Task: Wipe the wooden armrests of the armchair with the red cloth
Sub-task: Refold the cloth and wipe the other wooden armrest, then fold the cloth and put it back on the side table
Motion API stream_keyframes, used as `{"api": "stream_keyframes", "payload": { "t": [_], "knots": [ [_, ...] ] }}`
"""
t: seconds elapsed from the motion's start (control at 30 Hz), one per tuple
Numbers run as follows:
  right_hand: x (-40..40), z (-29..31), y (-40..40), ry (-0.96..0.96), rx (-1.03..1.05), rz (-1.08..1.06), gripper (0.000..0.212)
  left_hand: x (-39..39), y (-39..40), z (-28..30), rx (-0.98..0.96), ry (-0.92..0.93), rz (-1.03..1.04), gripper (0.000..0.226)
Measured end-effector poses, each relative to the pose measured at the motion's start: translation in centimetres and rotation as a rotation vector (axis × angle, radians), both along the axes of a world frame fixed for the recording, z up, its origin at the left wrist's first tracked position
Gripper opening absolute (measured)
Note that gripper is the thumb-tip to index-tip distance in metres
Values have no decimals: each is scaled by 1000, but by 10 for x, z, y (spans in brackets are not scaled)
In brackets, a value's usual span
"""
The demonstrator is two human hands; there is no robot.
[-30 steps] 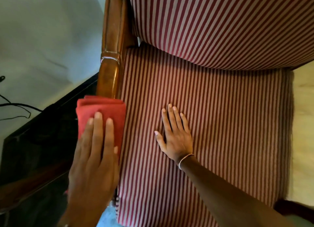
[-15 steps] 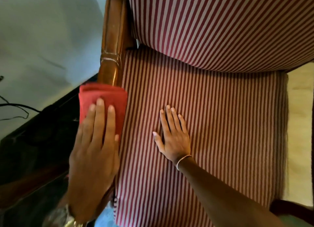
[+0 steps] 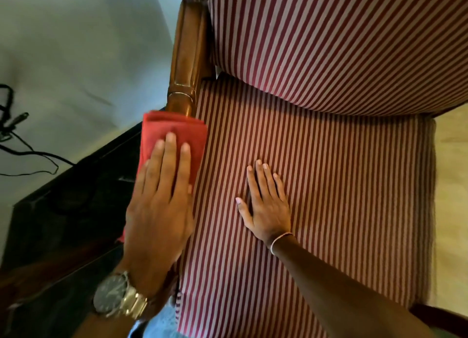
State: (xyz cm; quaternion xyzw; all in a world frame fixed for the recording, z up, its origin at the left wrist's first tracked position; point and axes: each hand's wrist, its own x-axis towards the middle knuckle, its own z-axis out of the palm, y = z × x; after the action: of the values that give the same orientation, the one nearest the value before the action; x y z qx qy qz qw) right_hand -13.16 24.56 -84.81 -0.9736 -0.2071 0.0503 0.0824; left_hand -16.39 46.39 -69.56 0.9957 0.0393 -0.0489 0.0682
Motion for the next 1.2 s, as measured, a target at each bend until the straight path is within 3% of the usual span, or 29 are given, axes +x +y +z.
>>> {"api": "stream_keyframes", "payload": {
  "t": [0.1,0.17,0.23,0.3,0.37,0.4,0.47,0.53,0.87,1.2],
  "knots": [
    [8,13,-13,56,2,-1,72,-3,-11,-2,-40,5,8,60],
    [10,28,-6,127,114,-86,71,3,-14,1,-140,-10,-14,62],
    [15,48,15,270,428,-259,64,8,-4,7,-332,-20,104,67],
    [33,77,43,521,884,-445,52,9,16,16,-512,-52,323,68],
    [55,105,69,797,1241,-530,44,5,41,25,-556,-63,438,63],
    [64,116,80,909,1324,-530,42,3,53,29,-579,-31,457,64],
    [70,132,96,1023,1360,-484,38,-6,63,33,-710,119,505,73],
    [69,138,101,1017,1367,-495,36,-10,60,32,-782,227,518,69],
    [82,153,98,1043,1501,-467,27,5,41,39,-643,-22,509,49],
    [38,148,60,916,1483,-514,13,-31,2,35,-818,73,575,45]
  ]
}}
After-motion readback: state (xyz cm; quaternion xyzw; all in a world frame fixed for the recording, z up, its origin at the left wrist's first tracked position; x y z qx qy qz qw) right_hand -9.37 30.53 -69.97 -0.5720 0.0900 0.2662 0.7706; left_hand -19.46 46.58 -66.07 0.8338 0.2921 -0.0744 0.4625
